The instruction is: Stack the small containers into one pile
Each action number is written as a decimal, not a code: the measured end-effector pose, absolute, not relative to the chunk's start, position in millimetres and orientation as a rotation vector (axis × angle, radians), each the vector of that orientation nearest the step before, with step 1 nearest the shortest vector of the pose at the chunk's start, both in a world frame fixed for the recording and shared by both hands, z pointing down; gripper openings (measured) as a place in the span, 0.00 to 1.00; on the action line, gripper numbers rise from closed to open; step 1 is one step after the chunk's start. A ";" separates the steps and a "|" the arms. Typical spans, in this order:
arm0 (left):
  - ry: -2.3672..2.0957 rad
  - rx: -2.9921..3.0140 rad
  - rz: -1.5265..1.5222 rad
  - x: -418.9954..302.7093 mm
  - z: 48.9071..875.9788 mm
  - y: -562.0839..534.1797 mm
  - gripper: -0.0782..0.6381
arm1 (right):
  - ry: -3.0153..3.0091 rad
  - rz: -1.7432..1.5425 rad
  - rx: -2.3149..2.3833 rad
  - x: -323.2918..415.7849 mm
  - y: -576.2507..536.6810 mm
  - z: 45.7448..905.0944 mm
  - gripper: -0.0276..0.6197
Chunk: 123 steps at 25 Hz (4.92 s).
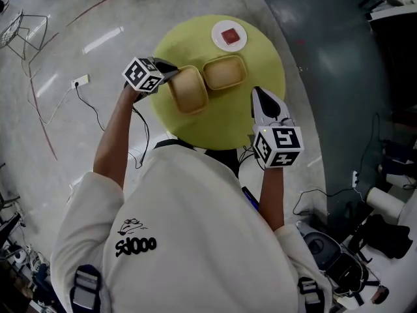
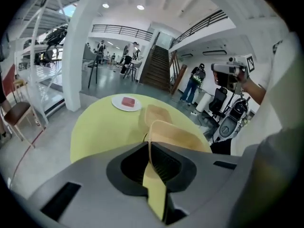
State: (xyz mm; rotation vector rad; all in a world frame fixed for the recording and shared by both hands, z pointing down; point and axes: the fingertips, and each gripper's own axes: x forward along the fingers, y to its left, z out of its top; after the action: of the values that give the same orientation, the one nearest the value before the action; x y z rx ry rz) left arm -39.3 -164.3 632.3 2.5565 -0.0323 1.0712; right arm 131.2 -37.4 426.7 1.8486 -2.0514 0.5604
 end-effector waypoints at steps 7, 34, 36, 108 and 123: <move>0.044 2.588 1.198 -26.9 641.8 -161.1 0.14 | -2.036 0.576 1.849 132.2 -41.4 429.3 0.06; -0.374 2.588 1.112 -13.2 645.5 -167.3 0.25 | -2.024 0.723 1.824 179.3 -48.7 449.1 0.06; -0.480 2.563 0.994 -16.7 630.2 -171.8 0.25 | -2.036 0.726 1.806 188.6 -55.5 455.2 0.06; -1.288 2.249 0.447 -127.9 527.3 -79.2 0.12 | -2.220 0.698 0.799 137.1 -156.1 575.1 0.09; -1.243 2.170 0.465 -178.3 566.7 -80.8 0.12 | -2.118 0.569 0.452 47.5 -155.8 613.8 0.09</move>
State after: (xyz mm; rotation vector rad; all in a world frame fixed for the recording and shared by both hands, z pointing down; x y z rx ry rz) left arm -178.3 -80.8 566.7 2.1700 -1.2432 0.4648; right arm 47.5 -155.8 613.8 0.4522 -2.1175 0.5693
